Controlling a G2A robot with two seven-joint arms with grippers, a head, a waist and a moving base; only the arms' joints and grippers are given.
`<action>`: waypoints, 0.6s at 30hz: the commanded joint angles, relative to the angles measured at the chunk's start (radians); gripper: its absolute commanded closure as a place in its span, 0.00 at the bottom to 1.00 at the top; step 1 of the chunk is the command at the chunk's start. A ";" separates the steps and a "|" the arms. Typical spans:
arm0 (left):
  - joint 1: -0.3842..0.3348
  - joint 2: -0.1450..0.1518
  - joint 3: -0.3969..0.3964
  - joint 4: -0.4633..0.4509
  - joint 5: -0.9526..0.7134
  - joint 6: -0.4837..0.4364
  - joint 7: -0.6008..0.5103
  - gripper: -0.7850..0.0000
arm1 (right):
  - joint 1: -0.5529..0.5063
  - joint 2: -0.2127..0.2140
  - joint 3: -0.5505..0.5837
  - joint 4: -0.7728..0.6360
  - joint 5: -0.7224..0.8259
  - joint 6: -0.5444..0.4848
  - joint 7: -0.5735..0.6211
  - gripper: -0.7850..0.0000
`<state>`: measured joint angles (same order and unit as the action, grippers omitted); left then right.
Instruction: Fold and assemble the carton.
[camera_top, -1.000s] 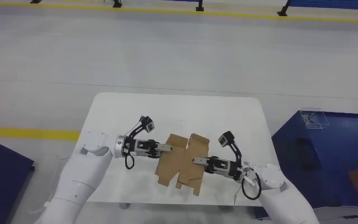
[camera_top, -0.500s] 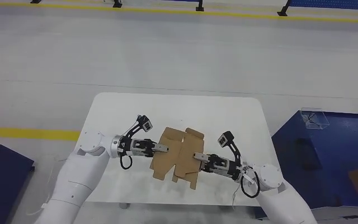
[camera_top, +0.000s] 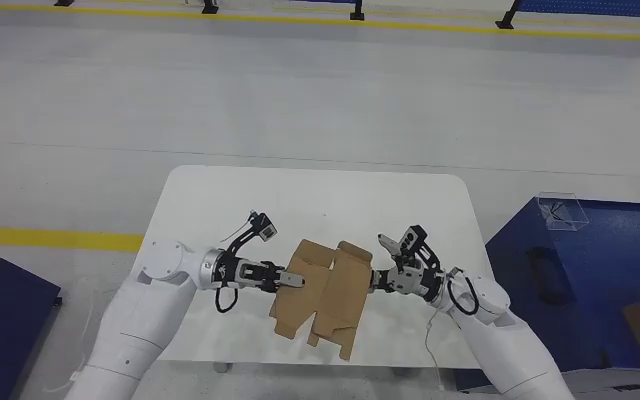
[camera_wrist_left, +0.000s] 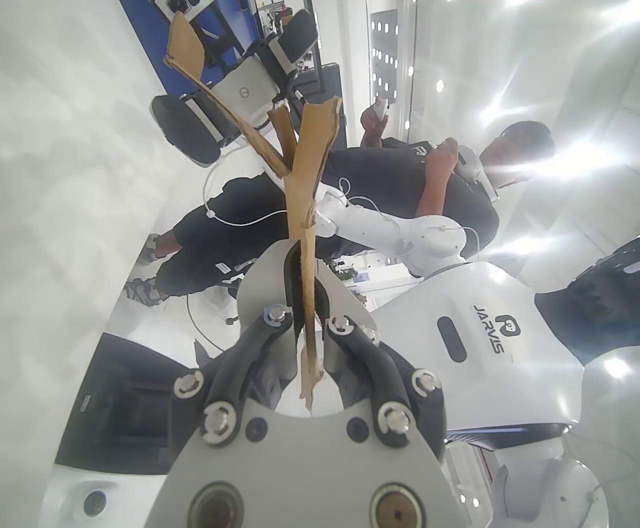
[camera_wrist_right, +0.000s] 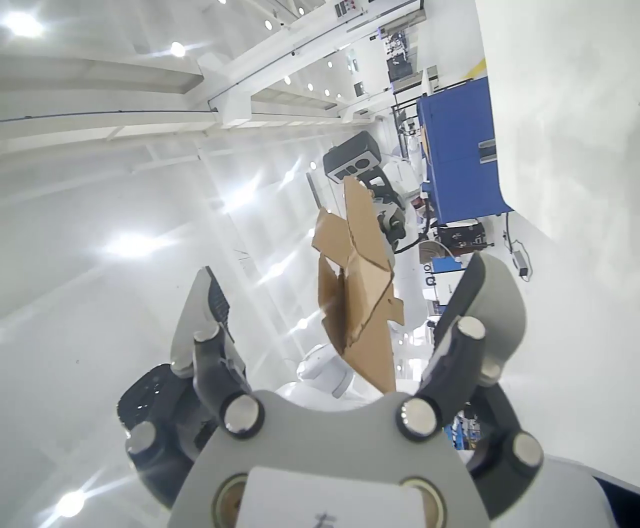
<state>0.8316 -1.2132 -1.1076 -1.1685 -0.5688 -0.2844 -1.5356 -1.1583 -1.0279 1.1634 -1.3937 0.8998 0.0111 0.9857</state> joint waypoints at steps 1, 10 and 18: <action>0.002 0.002 0.001 -0.001 0.000 0.000 0.000 1.00 | 0.001 -0.003 -0.007 -0.003 -0.016 -0.009 -0.003 1.00; 0.000 0.009 0.009 0.002 -0.007 -0.003 0.003 1.00 | 0.001 -0.009 -0.011 -0.014 -0.048 -0.018 -0.005 1.00; -0.015 0.013 0.021 0.039 0.022 -0.001 0.024 0.00 | -0.012 -0.014 -0.010 -0.025 -0.017 0.008 -0.025 1.00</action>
<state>0.8230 -1.2006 -1.0876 -1.1456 -0.5647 -0.2910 -1.5246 -1.1664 -1.0408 1.1535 -1.4101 0.8796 0.0176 0.9678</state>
